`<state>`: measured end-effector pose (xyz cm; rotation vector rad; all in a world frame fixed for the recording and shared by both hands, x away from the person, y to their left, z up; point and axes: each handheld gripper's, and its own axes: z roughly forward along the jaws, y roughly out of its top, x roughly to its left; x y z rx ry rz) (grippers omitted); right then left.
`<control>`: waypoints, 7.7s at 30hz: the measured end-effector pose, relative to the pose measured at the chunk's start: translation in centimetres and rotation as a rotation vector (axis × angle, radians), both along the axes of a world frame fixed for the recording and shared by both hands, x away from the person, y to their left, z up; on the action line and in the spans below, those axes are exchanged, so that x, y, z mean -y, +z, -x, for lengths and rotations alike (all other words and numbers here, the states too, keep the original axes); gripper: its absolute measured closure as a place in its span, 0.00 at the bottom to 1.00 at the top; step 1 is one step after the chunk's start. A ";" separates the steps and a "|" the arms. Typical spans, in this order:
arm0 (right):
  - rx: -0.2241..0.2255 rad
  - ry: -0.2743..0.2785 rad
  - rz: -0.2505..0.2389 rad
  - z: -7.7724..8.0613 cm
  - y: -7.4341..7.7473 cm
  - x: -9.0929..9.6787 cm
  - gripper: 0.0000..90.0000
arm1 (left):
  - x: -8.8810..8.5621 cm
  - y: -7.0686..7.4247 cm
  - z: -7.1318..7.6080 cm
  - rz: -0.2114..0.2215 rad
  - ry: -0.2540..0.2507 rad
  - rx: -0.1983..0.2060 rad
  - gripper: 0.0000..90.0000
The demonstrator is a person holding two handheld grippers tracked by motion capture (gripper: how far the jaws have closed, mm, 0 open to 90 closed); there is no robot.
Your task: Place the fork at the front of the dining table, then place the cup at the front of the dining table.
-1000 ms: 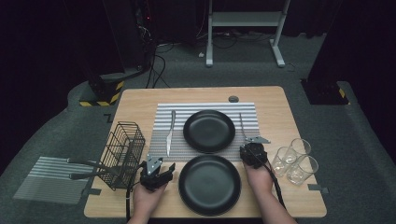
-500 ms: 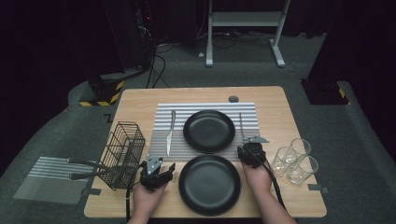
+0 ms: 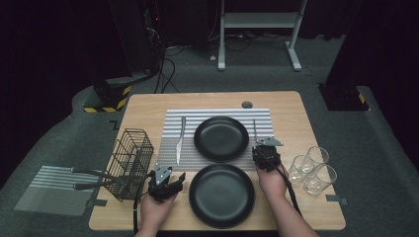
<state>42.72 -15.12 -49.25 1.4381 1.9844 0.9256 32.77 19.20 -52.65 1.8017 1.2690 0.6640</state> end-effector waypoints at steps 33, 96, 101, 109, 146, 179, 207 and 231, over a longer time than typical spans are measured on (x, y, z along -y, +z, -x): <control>-0.041 -0.025 0.030 -0.6 -0.6 0.9 0.87 | -0.2 0.0 -0.1 -0.005 -0.007 0.004 0.46; -0.056 -0.060 0.047 0.3 -2.0 0.7 0.52 | 0.0 0.0 -0.1 -0.016 -0.012 0.000 0.45; -0.032 -0.055 0.035 1.0 -1.3 0.7 0.53 | 0.0 0.0 -0.1 -0.021 -0.014 0.002 0.46; 0.021 -0.021 0.008 2.4 -0.1 0.9 0.70 | 0.0 0.0 -0.1 -0.027 -0.011 0.004 0.46; -0.032 0.099 -0.040 4.2 -1.8 1.0 0.65 | 0.0 0.0 -0.1 -0.044 -0.016 -0.013 0.46; 0.106 0.230 -0.111 8.4 -0.1 4.2 0.59 | 0.5 -0.1 -0.4 -0.102 0.034 -0.050 0.42; 0.141 0.221 -0.129 9.7 2.9 6.3 0.54 | 0.7 -0.3 -0.7 -0.108 0.028 -0.110 0.42; 0.193 0.178 -0.157 10.0 4.9 8.0 0.54 | 0.7 -0.3 -0.9 -0.077 0.016 -0.113 0.42</control>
